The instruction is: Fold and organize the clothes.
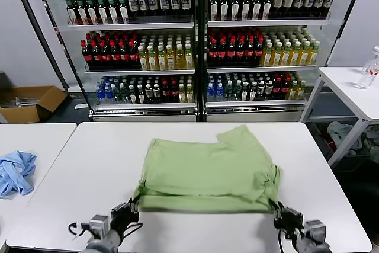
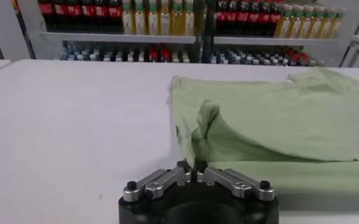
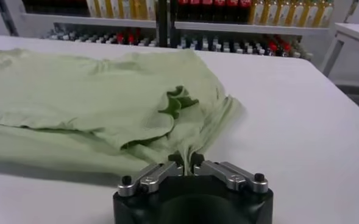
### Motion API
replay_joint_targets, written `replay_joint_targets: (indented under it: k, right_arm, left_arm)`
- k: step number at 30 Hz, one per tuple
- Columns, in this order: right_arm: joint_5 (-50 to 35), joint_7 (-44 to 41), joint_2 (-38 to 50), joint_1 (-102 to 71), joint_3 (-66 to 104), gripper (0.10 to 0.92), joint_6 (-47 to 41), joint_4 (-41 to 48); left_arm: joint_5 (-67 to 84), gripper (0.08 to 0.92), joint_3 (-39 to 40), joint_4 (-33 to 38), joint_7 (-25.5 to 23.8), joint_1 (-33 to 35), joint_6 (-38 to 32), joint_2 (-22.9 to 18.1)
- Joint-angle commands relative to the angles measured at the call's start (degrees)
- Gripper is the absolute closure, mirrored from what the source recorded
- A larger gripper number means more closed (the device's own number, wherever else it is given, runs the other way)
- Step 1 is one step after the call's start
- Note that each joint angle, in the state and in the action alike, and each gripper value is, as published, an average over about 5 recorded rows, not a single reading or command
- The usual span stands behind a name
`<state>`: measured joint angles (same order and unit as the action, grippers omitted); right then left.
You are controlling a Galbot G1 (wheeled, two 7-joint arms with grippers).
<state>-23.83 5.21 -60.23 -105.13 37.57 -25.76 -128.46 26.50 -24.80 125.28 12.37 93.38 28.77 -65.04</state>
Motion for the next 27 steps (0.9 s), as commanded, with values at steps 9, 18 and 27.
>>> replay_joint_targets:
  k: [9,18,27]
  right_arm:
    - [-1.4,-0.3,2.6,-2.9,6.8,0.597,0.6,-10.1]
    - [-8.4,4.7,7.5,30.9,-10.7,0.337,-2.3,10.2]
    - [-12.9,6.8,4.1,60.1,-27.3,0.204,-5.3,34.8]
  left_arm:
    - [-0.9,0.766,-7.1,11.3,-0.4,10.4,3.1,3.9]
    - [4.7,0.506,-1.5,-4.5,1.4,-12.9,1.1,5.7]
    - [7.5,0.249,8.0,-23.5,2.5,-35.3,1.9,4.8]
